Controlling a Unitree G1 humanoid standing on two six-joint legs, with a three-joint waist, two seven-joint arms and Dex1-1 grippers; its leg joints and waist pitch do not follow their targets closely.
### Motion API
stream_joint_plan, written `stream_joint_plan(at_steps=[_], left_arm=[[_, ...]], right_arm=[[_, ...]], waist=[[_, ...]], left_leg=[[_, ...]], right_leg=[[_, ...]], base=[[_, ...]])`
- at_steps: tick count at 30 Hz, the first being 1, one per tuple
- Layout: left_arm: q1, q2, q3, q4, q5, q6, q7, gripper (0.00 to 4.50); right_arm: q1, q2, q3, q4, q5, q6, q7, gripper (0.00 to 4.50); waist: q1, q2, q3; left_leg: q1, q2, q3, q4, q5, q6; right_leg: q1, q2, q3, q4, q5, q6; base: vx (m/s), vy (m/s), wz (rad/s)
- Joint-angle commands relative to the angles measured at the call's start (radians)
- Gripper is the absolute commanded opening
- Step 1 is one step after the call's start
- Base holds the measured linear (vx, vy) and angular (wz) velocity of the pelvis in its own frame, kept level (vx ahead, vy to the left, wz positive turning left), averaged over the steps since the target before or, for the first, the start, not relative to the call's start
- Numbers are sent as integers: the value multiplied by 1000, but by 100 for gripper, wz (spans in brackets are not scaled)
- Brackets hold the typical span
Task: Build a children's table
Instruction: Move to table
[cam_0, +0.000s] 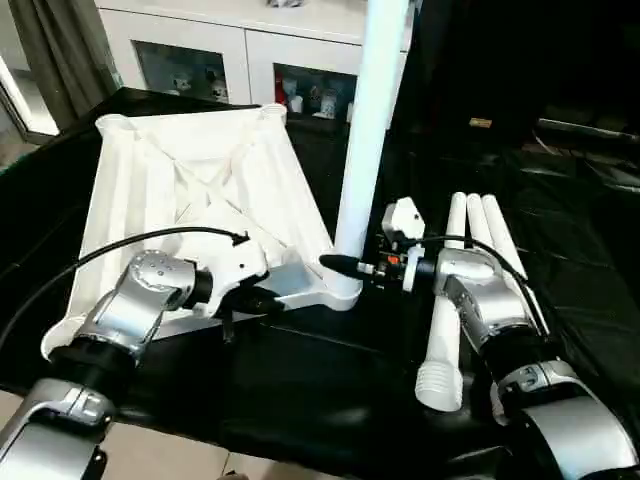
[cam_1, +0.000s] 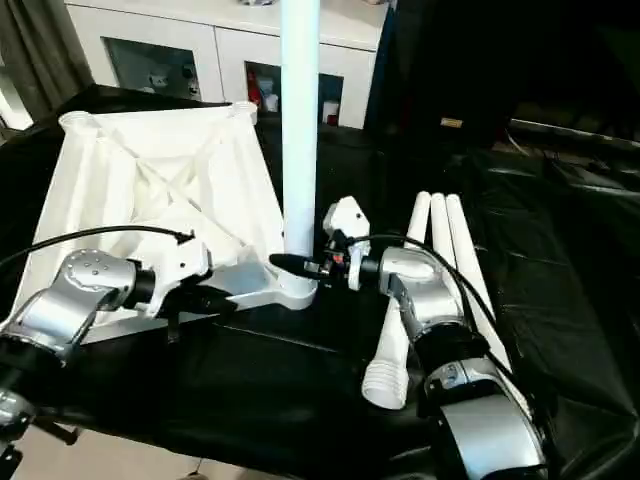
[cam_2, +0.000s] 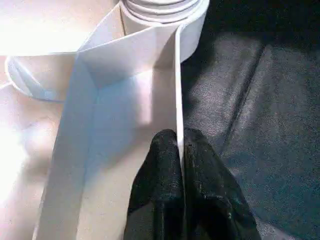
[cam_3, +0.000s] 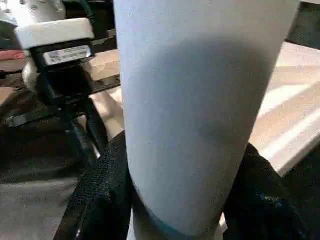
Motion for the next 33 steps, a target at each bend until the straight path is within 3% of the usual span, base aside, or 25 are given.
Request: stream_joint_plan(at_steps=[1,6,7,11,13,15,16,19,20,23,26,27,28,29,32,33], left_arm=[[7,-6,34,-66,-115,-61,-106,0],[-3,9,24,-61,-119,-76,-166,0],[-10,9,25,-54,-119,-76,-172,0],[-23,9,28,-33,-107,-80,-162,0],[-33,2,34,-1,-84,-85,-125,0],[-44,-7,35,36,-52,-90,-69,0],[-50,-17,40,54,-29,-78,-19,0],[-57,-35,50,71,-9,-49,52,0],[-60,-44,56,81,-5,-37,82,0],[-63,-100,80,77,0,51,203,0],[-79,-175,99,75,31,162,376,0],[-85,-219,112,67,35,215,448,0],[-91,-263,126,63,39,257,520,0],[-91,-263,126,63,39,257,520,0],[-110,-386,137,67,62,310,699,0],[-110,-389,135,67,63,310,701,0]], right_arm=[[120,-19,88,73,-72,35,69,188],[156,-24,93,66,-76,20,83,188],[161,-24,91,68,-78,16,79,188],[171,-20,85,74,-85,9,48,188],[169,-11,69,94,-94,12,-26,188],[158,-1,55,132,-116,13,-135,188],[150,7,58,156,-140,19,-214,188],[137,17,71,184,-175,27,-314,188],[129,24,73,198,-185,31,-359,188],[68,74,4,271,-150,80,-615,188],[13,110,-41,321,-124,110,-817,188],[-8,127,-63,336,-105,118,-879,188],[-25,144,-85,349,-86,125,-927,188],[-25,144,-85,349,-86,125,-927,188],[-63,189,-102,378,-77,112,-1015,188],[-64,190,-102,378,-77,112,-1016,188]], waist=[[5,-4,-45],[2,-5,-45],[2,0,-46],[-1,1,-49],[-1,6,-50],[-2,3,-46],[-4,4,-39],[-8,4,-27],[-9,5,-29],[-16,8,-27],[-22,10,-28],[-29,7,-29],[-25,4,-32],[-23,7,-32],[-13,1,-35],[-13,1,-35]], left_leg=[[-1,51,-7,-63,-80,80],[6,53,-8,-67,-125,62],[7,53,-9,-68,-131,57],[9,52,-10,-69,-148,34],[9,51,-10,-69,-144,31],[9,50,-11,-72,-160,25],[14,49,-15,-80,-237,-2],[25,53,-27,-88,-374,-37],[26,53,-29,-89,-382,-38],[26,51,-38,-94,-415,-55],[32,50,-40,-96,-445,-61],[32,51,-38,-96,-449,-63],[37,48,-35,-93,-437,-51],[35,45,-30,-90,-412,-40],[24,43,-23,-90,-336,-11],[24,43,-23,-90,-336,-11]], right_leg=[[41,-89,50,-66,-19,-235],[38,-88,48,-70,-41,-239],[38,-89,49,-70,-48,-239],[39,-87,50,-70,-33,-246],[41,-87,50,-69,-18,-249],[38,-86,50,-74,-41,-243],[35,-90,52,-87,-179,-223],[24,-101,57,-110,-462,-161],[23,-102,57,-113,-488,-150],[17,-104,55,-119,-567,-119],[11,-100,53,-121,-550,-116],[13,-96,51,-119,-521,-123],[10,-96,51,-121,-495,-129],[10,-96,54,-121,-460,-137],[18,-92,59,-114,-348,-149],[18,-92,59,-114,-348,-149]], base=[[0,0,0],[0,0,0],[0,0,0],[0,0,0],[0,0,0],[0,0,0],[0,0,0],[0,0,0],[0,0,0],[0,0,0],[0,0,0],[0,0,0],[0,0,0],[0,0,0],[0,0,0],[0,0,0]])
